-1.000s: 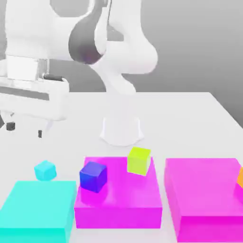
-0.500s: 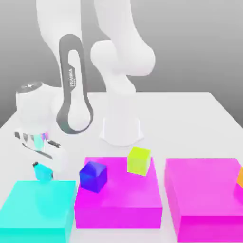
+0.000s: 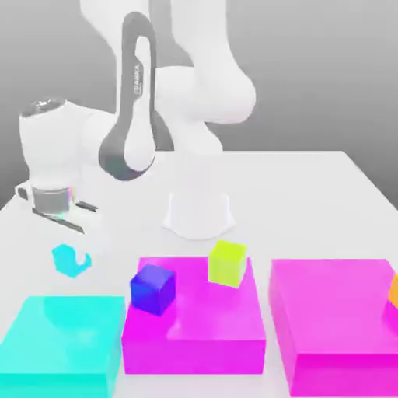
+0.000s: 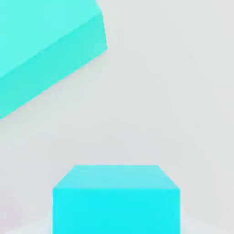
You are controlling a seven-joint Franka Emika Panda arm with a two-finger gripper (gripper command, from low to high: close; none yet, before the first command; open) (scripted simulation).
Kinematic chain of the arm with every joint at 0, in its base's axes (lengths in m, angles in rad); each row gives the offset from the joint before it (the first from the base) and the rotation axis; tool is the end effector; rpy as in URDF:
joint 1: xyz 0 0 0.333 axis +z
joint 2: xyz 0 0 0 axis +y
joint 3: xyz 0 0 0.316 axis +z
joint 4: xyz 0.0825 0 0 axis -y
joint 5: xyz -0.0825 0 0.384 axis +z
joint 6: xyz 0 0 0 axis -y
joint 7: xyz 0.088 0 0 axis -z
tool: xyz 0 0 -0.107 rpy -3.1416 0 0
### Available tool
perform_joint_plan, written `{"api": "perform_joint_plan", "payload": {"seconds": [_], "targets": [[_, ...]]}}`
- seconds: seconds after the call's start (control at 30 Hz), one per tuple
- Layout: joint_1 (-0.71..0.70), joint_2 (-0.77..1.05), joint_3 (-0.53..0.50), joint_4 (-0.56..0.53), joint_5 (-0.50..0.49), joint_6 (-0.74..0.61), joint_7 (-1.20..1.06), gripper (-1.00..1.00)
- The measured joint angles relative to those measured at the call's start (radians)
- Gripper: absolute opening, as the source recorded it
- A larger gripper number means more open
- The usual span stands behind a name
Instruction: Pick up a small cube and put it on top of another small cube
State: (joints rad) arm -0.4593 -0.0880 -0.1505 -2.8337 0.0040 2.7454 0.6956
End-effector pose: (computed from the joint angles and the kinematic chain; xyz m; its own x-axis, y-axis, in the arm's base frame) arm 0.3013 -0.2087 0.2252 0.2593 -0.9657 -0.0105 -0.9658 -0.2592 -0.0104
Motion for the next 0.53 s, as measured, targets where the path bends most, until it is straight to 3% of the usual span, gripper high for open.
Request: {"api": "perform_joint_plan", "payload": {"seconds": [0.23,0.4,0.43,0.53], "targets": [[0.159,-0.226,0.196,0.08,0.033,-0.305,0.224,-1.0],[0.18,-0.13,0.237,0.059,0.033,-0.188,0.265,-1.0],[0.18,-0.102,0.239,0.052,0.03,-0.153,0.268,1.0],[0.18,-0.102,0.239,0.052,0.03,-0.153,0.268,1.0]]}}
